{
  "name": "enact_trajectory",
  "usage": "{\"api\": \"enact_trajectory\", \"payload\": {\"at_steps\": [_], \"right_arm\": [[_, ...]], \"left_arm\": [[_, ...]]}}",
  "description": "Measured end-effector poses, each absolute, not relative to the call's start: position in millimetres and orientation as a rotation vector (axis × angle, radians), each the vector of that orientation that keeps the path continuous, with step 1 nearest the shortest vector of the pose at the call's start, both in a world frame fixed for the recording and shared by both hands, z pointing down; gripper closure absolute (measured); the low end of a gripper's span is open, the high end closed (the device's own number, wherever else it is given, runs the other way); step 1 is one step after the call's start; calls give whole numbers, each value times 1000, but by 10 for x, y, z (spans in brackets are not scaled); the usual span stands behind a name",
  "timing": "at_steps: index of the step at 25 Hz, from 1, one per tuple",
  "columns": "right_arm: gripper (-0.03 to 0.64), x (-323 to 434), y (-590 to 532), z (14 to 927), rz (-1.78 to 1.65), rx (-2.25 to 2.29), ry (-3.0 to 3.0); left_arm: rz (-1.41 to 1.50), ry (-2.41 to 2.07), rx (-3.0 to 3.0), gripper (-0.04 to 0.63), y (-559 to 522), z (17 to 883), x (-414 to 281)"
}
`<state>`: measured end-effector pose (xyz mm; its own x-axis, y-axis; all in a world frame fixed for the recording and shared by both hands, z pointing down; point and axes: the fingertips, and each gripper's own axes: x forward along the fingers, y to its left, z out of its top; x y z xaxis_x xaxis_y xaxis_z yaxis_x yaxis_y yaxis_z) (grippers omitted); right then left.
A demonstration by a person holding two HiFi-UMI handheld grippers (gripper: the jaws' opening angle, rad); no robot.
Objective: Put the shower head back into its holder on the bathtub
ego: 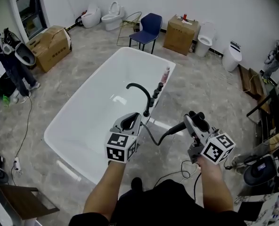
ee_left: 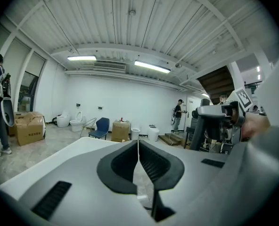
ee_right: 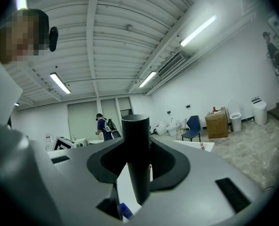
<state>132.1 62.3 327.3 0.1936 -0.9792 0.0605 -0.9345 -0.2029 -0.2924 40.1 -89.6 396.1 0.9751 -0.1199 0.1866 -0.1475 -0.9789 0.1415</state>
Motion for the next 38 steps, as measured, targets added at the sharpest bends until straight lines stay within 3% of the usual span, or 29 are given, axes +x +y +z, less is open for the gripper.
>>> {"api": "enact_trajectory", "payload": {"at_steps": [23, 30, 38], "right_arm": [[480, 2688, -97, 3519, -445, -1860, 2242], [480, 2832, -337, 3512, -480, -1758, 2297], [482, 2390, -1012, 3275, -443, -1643, 2404]], "left_arm": [[383, -694, 2844, 572, -1217, 4177, 1505], [379, -843, 2794, 572, -1290, 4193, 1391], [353, -926, 2763, 572, -1639, 4150, 975]]}}
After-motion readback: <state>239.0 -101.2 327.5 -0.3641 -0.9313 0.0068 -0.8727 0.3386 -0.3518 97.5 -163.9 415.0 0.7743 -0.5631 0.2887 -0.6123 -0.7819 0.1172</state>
